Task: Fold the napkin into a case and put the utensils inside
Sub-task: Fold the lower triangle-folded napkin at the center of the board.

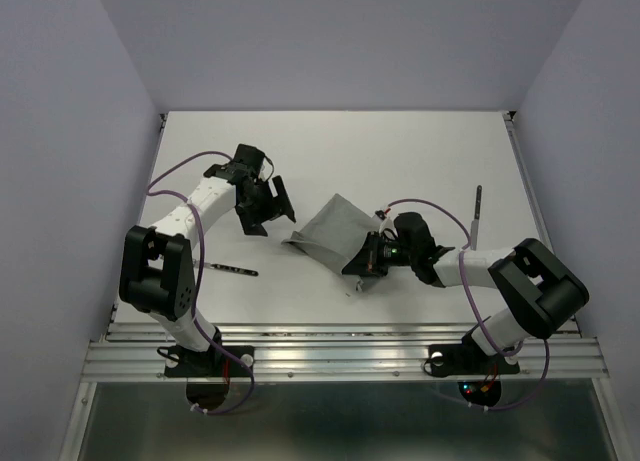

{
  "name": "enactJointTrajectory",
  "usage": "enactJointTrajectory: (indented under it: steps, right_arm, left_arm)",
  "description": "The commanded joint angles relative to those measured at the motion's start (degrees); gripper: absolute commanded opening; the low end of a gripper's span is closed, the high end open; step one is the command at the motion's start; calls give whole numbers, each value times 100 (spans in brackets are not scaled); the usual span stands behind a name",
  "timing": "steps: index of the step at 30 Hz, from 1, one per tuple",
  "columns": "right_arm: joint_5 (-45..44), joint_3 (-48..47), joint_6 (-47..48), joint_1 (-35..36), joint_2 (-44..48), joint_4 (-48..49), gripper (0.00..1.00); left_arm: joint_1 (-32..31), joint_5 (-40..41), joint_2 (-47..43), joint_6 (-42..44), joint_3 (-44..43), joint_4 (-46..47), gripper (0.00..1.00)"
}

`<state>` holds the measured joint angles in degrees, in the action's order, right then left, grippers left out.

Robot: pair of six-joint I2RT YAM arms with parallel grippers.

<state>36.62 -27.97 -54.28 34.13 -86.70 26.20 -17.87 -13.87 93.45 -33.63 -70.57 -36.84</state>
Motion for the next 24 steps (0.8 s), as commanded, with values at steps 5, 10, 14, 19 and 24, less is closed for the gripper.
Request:
enactJointTrajectory:
  steps: [5,10,14,19,24]
  right_arm:
    - [144,19,-12,-29,3,342,1]
    - [152,72,-30,-29,21,342,1]
    - [161,81,-30,-29,21,351,1]
    - [179,72,-4,-29,30,360,1]
    - [205,98,5,-29,12,369,1]
  left_arm:
    - [-6,-941,-327,-969,1167,835,91]
    - [-15,-1109,-266,-1216,1379,1152,91]
    - [-15,-1118,-134,-1313,1379,1311,89]
    - [-32,-1066,59,-1313,1317,1425,86]
    - [-41,-969,68,-1331,1247,1478,86]
